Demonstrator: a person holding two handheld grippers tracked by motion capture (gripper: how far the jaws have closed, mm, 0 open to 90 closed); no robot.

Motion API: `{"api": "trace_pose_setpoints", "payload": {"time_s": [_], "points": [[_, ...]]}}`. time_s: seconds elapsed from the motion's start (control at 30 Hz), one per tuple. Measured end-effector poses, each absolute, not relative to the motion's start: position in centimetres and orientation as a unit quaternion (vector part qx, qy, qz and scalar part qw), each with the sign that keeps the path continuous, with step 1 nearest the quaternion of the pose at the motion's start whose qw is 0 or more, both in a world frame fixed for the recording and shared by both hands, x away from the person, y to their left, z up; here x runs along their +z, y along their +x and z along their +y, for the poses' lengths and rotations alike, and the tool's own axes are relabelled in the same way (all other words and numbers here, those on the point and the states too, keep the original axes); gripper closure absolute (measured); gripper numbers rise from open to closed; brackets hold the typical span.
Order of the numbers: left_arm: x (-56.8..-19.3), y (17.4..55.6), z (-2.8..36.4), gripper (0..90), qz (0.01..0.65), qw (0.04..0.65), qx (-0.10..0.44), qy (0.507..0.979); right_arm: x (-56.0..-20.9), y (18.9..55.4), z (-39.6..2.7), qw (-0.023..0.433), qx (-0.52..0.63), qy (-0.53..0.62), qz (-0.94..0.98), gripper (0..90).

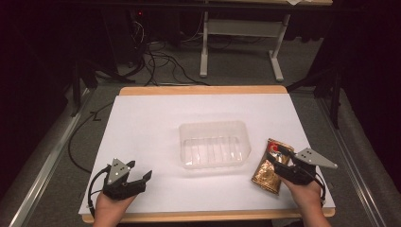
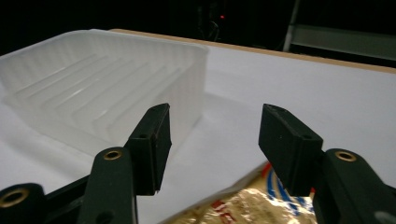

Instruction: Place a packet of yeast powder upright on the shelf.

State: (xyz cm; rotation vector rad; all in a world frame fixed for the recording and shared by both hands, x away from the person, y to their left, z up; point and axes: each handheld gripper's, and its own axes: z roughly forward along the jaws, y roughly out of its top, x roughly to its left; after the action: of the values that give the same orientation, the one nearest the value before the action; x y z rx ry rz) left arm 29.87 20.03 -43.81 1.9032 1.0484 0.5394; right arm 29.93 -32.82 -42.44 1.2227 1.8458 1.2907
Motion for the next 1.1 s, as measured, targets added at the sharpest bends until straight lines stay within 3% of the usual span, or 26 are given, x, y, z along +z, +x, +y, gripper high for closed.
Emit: {"api": "trace_pose_setpoints", "payload": {"time_s": [0.27, 0.33, 0.37, 0.4, 0.43, 0.47, 0.77, 1.1], "points": [[-44.0, 29.6, 20.0, 29.2, 0.405, 0.436, 0.226, 0.771, -43.4, 31.9, -35.9, 0.289, 0.450, 0.506, 0.677, 56.8], [-44.0, 29.4, 20.0, 29.2, 0.404, 0.434, 0.229, 0.772, -43.7, 32.7, -36.8, 0.287, 0.443, 0.518, 0.673, 63.6], [-44.0, 29.4, 20.1, 29.2, 0.403, 0.434, 0.232, 0.771, -44.0, 33.4, -37.5, 0.284, 0.433, 0.531, 0.671, 78.0], [-43.9, 29.3, 20.1, 29.2, 0.403, 0.434, 0.234, 0.771, -44.0, 33.4, -37.5, 0.284, 0.433, 0.531, 0.671, 78.0], [-43.9, 29.1, 20.2, 29.2, 0.403, 0.433, 0.236, 0.771, -44.2, 33.8, -37.8, 0.285, 0.423, 0.536, 0.673, 87.0], [-44.0, 29.1, 20.3, 29.2, 0.403, 0.431, 0.235, 0.772, -44.3, 34.2, -38.1, 0.287, 0.412, 0.544, 0.672, 90.0], [-44.1, 28.2, 21.5, 29.2, 0.424, 0.426, 0.242, 0.762, -46.2, 37.9, -39.9, 0.288, 0.354, 0.577, 0.677, 90.0], [-44.1, 28.3, 21.3, 29.2, 0.425, 0.420, 0.244, 0.764, -47.5, 37.7, -41.1, 0.224, 0.350, 0.578, 0.703, 90.0]]}}
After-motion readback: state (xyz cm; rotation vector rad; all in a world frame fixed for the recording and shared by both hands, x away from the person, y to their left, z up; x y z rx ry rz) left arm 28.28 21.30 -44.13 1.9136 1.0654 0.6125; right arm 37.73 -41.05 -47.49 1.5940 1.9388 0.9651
